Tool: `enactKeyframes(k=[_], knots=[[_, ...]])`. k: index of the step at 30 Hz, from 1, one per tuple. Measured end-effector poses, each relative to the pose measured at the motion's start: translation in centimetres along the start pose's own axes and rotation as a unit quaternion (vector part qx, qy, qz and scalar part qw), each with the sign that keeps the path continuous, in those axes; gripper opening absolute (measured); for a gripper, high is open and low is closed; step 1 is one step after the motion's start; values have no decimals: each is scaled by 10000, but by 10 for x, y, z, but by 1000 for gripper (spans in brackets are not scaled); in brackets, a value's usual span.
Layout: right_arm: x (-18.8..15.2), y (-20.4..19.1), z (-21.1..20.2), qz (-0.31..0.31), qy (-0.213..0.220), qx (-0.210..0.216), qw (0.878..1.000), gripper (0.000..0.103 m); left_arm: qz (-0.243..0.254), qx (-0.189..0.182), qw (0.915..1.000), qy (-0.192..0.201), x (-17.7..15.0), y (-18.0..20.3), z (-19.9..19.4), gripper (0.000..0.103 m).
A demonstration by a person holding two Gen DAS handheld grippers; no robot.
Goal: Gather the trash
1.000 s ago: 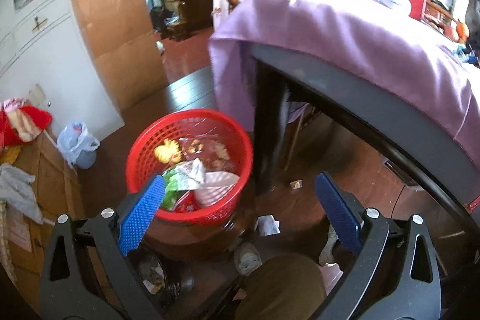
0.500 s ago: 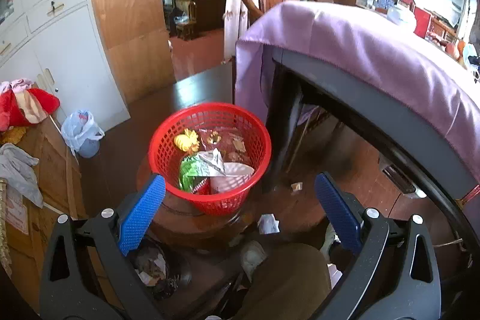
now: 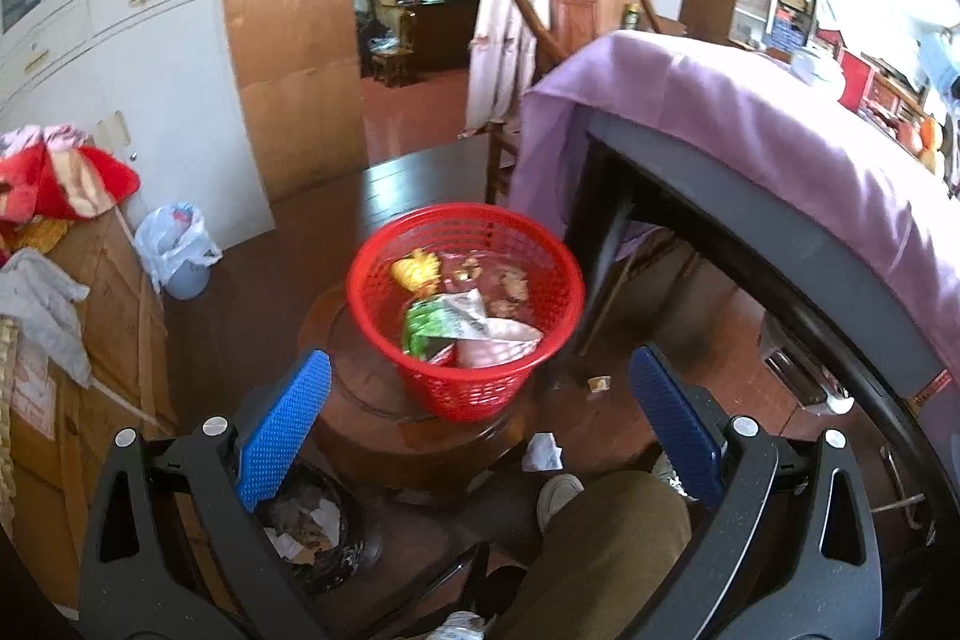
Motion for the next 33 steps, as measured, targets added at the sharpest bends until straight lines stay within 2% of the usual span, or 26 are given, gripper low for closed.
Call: enactKeyframes(k=[7, 13, 16, 19, 20, 21, 22, 26, 28, 33], knots=[[-66, -105, 51, -495, -776, 731, 9931, 9, -417, 357, 9982, -235, -29, -60, 10, 96], [-123, -159, 118, -739, -1474, 869, 9825, 9, -740, 546, 9942, -564, -59, -100, 28, 96], [-142, -173, 149, -853, -1650, 819, 9792, 10, -896, 537, 9926, -624, -65, -113, 31, 96], [-159, -181, 182, -874, -1870, 789, 9753, 14, -1031, 521, 9910, -682, -71, -120, 35, 96], [-163, -181, 194, -876, -1934, 781, 9741, 22, -1076, 483, 9905, -713, -73, -120, 37, 96], [-168, -181, 206, -898, -1990, 754, 9730, 43, -1112, 438, 9901, -742, -75, -119, 38, 96], [-174, -181, 219, -965, -2029, 646, 9723, 46, -1130, 398, 9898, -765, -75, -118, 40, 96], [-187, -169, 233, -1069, -2035, 296, 9728, 46, -1099, 252, 9905, -791, -79, -107, 40, 96], [-185, -162, 219, -984, -1999, 340, 9743, 46, -1004, 246, 9920, -727, -76, -103, 36, 96], [-165, -136, 172, -901, -1592, 186, 9830, 46, -990, 109, 9935, -544, -68, -95, 28, 96]])
Point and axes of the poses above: each gripper's, at about its wrist camera, not at the fingertips, and z roughly the way its jaws point, y to its right, x to its top, the point moved 10 cm from there along z, roughly the way its jaws point, and after that the axes turned 10 degrees about z, right-handed, at the moved point
